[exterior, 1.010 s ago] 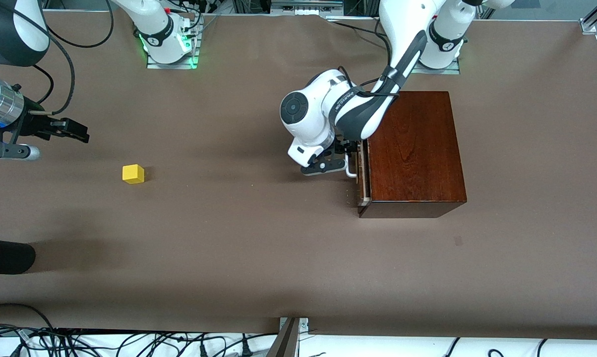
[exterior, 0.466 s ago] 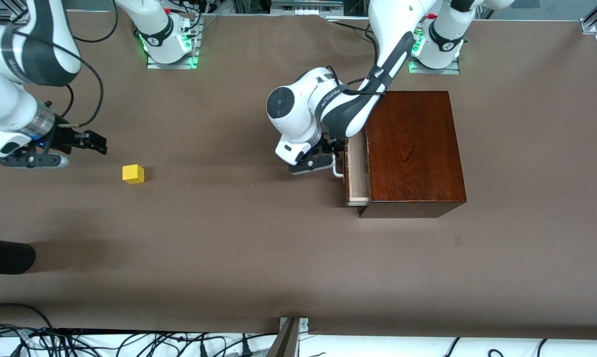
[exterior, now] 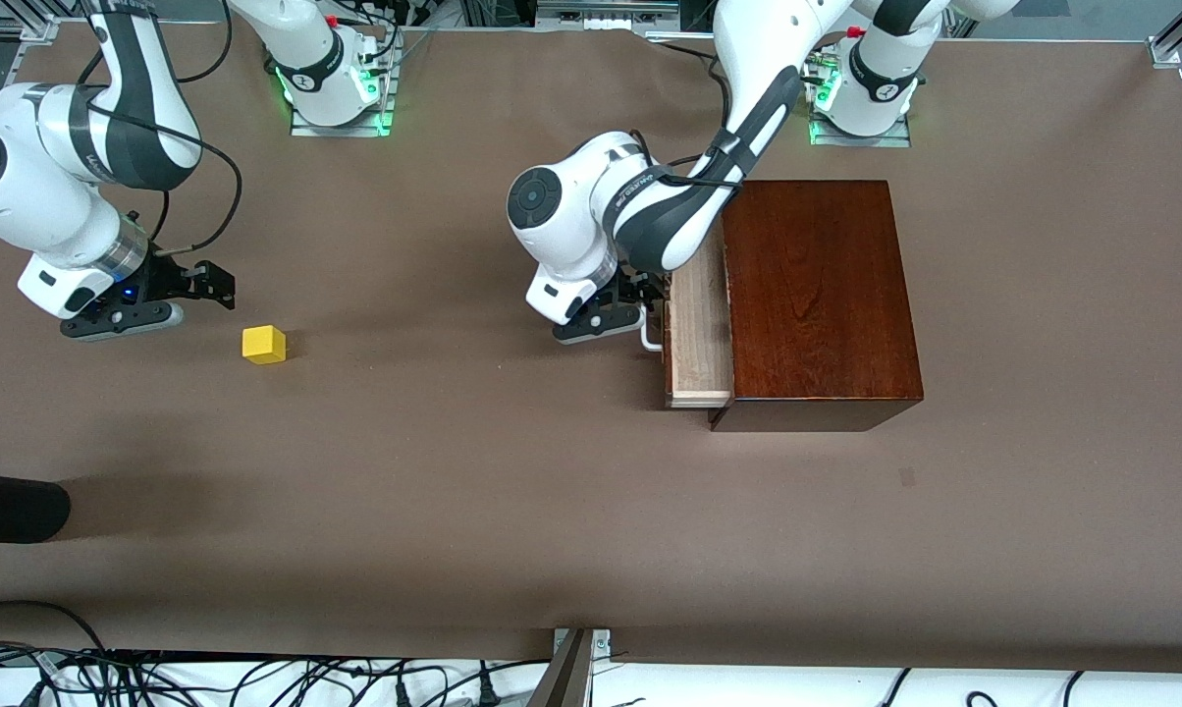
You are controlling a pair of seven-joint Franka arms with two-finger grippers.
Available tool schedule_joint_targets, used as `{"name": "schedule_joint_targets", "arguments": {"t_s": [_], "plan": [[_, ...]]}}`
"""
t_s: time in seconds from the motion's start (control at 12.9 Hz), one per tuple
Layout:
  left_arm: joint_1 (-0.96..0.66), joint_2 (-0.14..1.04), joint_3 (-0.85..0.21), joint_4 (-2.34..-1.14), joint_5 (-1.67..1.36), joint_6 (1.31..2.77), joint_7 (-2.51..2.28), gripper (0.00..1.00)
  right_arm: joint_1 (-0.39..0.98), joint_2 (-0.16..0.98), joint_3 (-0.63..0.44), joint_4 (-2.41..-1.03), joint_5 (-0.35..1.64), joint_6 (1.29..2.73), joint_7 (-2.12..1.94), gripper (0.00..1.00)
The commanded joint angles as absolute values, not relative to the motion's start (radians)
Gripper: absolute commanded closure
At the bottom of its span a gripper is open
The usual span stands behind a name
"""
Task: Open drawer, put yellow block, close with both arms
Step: 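Pull the drawer open with the left gripper while the right gripper reaches the cube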
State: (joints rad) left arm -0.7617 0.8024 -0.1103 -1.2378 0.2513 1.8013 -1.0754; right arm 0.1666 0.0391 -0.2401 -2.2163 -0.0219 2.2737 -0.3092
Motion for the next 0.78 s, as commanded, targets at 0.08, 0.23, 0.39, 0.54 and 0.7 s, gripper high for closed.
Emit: {"name": "schedule_joint_targets", "arguments": {"t_s": [0.08,0.23,0.39,0.54,0.7], "plan": [[-0.818,0.876,-0.129,-1.112,0.213,1.855,-1.15,0.0,0.163,0.037,-0.256,-2.301,-0.015,2.382,-0.394,0.0],[-0.833,0.902,-0.127,-1.062,0.195,1.855,-1.157,0.0,0.161,0.061,-0.258,-2.306,0.009,2.408,-0.417,0.0],[-0.839,0.907,-0.129,-1.051,0.192,1.876,-1.17,0.0,0.161,0.093,-0.258,-2.307,0.057,2.443,-0.472,0.0],[-0.838,0.904,-0.129,-1.052,0.176,1.884,-1.166,0.0,0.161,0.133,-0.258,-2.307,0.084,2.485,-0.506,0.0],[-0.833,0.891,-0.126,-1.055,0.181,1.872,-1.152,0.0,0.161,0.167,-0.256,-2.306,0.11,2.525,-0.518,0.0]]}}
